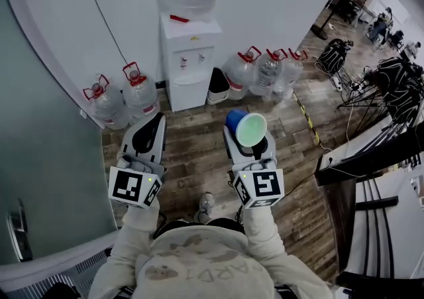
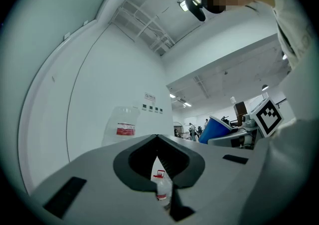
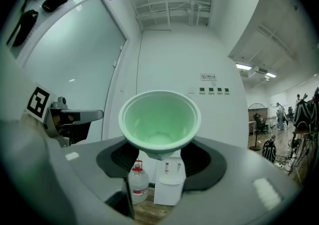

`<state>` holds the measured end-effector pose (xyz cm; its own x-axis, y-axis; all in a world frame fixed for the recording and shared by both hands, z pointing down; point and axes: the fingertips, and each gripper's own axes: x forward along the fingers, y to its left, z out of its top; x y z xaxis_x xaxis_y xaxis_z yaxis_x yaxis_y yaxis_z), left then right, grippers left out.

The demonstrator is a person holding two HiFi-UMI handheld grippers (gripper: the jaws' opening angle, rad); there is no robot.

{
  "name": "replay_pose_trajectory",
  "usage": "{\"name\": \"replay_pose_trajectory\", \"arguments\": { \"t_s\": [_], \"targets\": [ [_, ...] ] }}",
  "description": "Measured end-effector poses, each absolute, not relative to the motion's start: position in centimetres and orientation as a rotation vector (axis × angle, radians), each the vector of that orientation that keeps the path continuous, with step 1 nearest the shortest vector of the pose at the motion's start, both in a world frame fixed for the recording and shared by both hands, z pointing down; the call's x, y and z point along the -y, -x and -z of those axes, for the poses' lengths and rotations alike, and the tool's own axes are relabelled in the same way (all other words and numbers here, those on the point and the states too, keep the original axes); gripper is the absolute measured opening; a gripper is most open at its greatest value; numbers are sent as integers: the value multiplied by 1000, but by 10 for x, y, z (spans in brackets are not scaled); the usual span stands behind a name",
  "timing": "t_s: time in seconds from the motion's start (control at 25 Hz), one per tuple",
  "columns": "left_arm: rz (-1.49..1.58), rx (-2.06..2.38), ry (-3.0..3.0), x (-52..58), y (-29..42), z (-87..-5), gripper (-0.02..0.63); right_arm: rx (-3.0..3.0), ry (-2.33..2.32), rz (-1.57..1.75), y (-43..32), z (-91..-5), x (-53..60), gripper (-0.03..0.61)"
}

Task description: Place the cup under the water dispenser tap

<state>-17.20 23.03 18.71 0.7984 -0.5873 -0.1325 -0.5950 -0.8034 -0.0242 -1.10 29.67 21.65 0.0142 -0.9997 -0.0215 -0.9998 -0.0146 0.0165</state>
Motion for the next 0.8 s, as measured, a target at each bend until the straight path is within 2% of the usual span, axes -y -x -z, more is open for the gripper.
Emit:
{"name": "replay_pose_trajectory", "arguments": {
  "t_s": [0.8],
  "targets": [
    [-175, -1064, 2868, -169, 74, -193, 6, -2356, 2068, -49, -76, -224, -212, 270]
  ]
}}
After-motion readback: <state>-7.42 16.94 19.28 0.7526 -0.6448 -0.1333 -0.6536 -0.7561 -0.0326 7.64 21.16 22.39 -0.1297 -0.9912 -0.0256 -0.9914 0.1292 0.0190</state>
